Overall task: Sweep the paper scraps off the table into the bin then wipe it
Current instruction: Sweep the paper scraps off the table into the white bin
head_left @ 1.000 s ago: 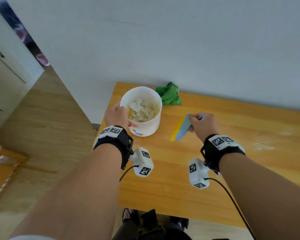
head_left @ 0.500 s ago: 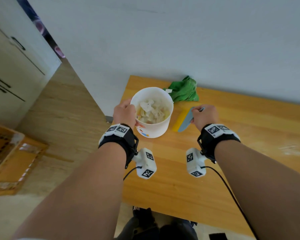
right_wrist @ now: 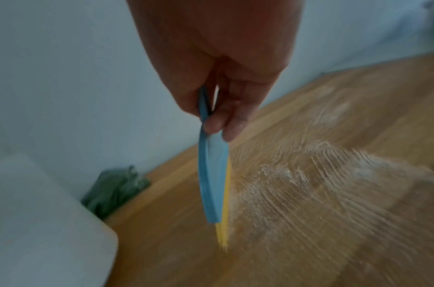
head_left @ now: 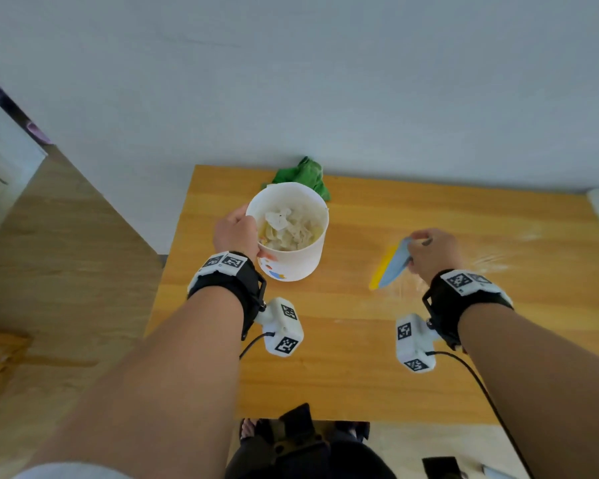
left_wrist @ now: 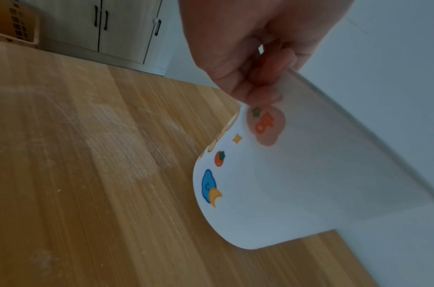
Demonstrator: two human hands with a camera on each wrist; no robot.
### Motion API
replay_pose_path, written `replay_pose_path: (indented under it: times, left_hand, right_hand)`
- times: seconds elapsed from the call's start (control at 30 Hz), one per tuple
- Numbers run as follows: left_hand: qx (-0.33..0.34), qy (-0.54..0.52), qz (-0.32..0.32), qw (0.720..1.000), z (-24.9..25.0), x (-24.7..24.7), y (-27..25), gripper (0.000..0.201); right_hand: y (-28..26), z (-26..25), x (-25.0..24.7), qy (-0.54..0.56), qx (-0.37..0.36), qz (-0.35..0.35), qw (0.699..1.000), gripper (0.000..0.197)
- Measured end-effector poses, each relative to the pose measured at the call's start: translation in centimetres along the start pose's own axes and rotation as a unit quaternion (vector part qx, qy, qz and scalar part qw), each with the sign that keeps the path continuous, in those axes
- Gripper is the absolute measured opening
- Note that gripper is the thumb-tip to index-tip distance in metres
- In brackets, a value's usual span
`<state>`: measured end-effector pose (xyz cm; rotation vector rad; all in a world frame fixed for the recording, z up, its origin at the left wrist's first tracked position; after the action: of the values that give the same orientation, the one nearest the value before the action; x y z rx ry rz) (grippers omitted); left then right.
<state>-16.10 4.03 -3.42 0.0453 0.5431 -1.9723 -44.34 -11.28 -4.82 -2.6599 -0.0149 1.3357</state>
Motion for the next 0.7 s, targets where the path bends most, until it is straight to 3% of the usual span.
replay_pose_path:
  times: [0.07, 0.13, 0.27, 0.33, 0.47, 0.7]
  left_hand:
    - [0.005, -0.003, 0.008, 1.000, 0.5, 0.4, -0.7, 0.053]
    - [0.011, 0.001, 0.016, 1.000, 0.9, 0.6, -1.0, 0.052]
    - [0.018, 0.022, 0.010, 1.000, 1.0, 1.0, -1.4, 0.055]
    - [0.017, 0.032, 0.007, 0.999, 0.6, 1.2, -1.7, 0.055]
    - [0.016, 0.050, -0.010, 0.999, -0.2, 1.9, -2.5, 0.054]
    - [0.022, 0.032, -0.022, 0.999, -0.1, 3.8, -4.0, 0.047]
  right_hand:
    - [-0.4, 0.0, -0.4, 0.104, 0.032, -0.039, 0.993, 0.022]
    - [-1.5, -0.3, -0.2, 0.139, 0.040, -0.123, 0.982, 0.021]
    - [-5.1, -0.4, 1.6, 0.086, 0.056, -0.312, 0.945, 0.010]
    - [-6.4, 0.2, 2.9, 0.044, 0.045, -0.363, 0.930, 0.009]
    - [-5.9, 1.2, 4.0, -0.017, -0.001, -0.341, 0.940, 0.014]
    - [-0.2, 3.0, 0.9, -0.083, -0.069, -0.160, 0.981, 0.030]
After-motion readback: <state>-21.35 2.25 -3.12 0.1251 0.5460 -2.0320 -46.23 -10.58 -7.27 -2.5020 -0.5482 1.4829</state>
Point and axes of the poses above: each hand's wrist, its own y-axis towards the middle knuckle, its own x-axis out of the palm, z = x × y, the point moved 4 cm from there along y, towards the middle knuckle, and after that the axes turned 9 degrees about z, right-handed, at the moved point
